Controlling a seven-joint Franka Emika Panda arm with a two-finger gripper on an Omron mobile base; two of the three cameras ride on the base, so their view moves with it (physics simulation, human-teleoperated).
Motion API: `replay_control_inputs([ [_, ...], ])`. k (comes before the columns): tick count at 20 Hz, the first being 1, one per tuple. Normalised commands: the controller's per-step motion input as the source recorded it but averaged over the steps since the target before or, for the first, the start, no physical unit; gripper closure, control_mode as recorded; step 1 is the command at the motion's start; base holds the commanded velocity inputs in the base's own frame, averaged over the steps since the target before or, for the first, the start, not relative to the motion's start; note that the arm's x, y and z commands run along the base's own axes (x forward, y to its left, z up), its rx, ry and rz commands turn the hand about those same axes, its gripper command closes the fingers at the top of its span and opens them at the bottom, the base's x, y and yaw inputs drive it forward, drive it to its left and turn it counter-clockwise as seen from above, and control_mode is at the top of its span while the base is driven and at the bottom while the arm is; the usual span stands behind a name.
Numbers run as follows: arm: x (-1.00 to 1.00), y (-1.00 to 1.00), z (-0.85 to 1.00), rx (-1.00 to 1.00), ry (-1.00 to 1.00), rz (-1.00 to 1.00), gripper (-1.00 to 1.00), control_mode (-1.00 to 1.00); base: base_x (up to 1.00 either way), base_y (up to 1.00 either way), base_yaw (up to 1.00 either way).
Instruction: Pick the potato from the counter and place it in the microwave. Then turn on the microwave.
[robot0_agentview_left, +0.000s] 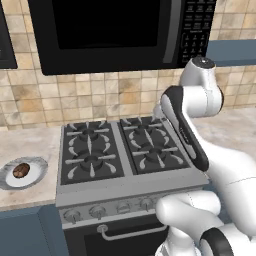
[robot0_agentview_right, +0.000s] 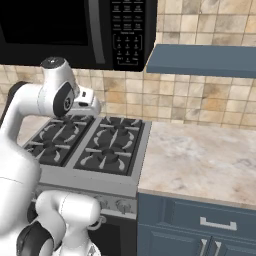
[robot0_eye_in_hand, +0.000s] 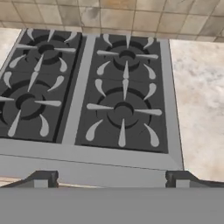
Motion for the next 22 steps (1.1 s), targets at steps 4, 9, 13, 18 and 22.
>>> replay_control_inputs([
  [4, -0.19, 0.0, 0.46, 0.0, -0.32, 0.0, -1.0, -1.0, 0.0, 0.0, 0.0],
  [9, -0.02, -0.01, 0.49, 0.0, -0.25, -0.01, -1.0, -1.0, 0.0, 0.0, 0.0],
  [13, 0.0, -0.03, 0.42, 0.0, -0.17, 0.0, -1.0, -1.0, 0.0, 0.0, 0.0],
  [18, 0.0, -0.01, 0.45, 0.0, -0.15, 0.0, -1.0, -1.0, 0.0, 0.0, 0.0],
  [22, 0.01, 0.0, 0.46, 0.0, -0.15, 0.0, -1.0, -1.0, 0.0, 0.0, 0.0],
])
